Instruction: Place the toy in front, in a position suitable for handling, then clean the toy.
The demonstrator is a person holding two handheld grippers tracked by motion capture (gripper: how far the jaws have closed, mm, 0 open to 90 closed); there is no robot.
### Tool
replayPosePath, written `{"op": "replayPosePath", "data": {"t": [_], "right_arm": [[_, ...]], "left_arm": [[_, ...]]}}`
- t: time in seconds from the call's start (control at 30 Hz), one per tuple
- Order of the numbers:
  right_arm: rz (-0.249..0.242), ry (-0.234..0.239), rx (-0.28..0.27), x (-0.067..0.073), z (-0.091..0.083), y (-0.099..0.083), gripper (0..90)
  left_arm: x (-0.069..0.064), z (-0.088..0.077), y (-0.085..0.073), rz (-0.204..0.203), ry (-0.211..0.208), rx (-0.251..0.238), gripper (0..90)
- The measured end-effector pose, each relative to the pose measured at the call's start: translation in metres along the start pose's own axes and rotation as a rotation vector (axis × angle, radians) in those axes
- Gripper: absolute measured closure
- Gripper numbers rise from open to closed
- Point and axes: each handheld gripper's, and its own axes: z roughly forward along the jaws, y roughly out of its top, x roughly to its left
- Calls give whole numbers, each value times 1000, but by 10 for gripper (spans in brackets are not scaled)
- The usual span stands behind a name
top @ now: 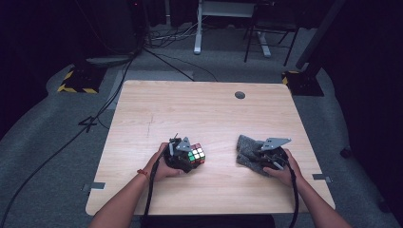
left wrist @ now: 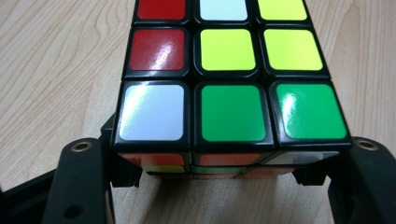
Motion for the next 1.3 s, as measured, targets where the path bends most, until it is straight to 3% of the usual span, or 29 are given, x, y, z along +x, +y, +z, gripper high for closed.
{"op": "replayPosePath", "data": {"t": [0.5,0.67,0.77,1.03,1.3], "right_arm": [[-6,-14,-40,0,-9,1,783],[-13,-17,-90,1,-21,6,783],[-37,-10,-111,5,-26,15,783],[-104,1,-169,21,-34,47,782],[-129,55,-212,32,-30,76,782]], "left_arm": [[-1,1,4,-15,1,13,335],[-2,5,15,16,3,28,336],[-3,8,25,18,-8,9,336],[-12,20,44,100,-12,50,336],[-14,25,59,119,-29,42,336]]}}
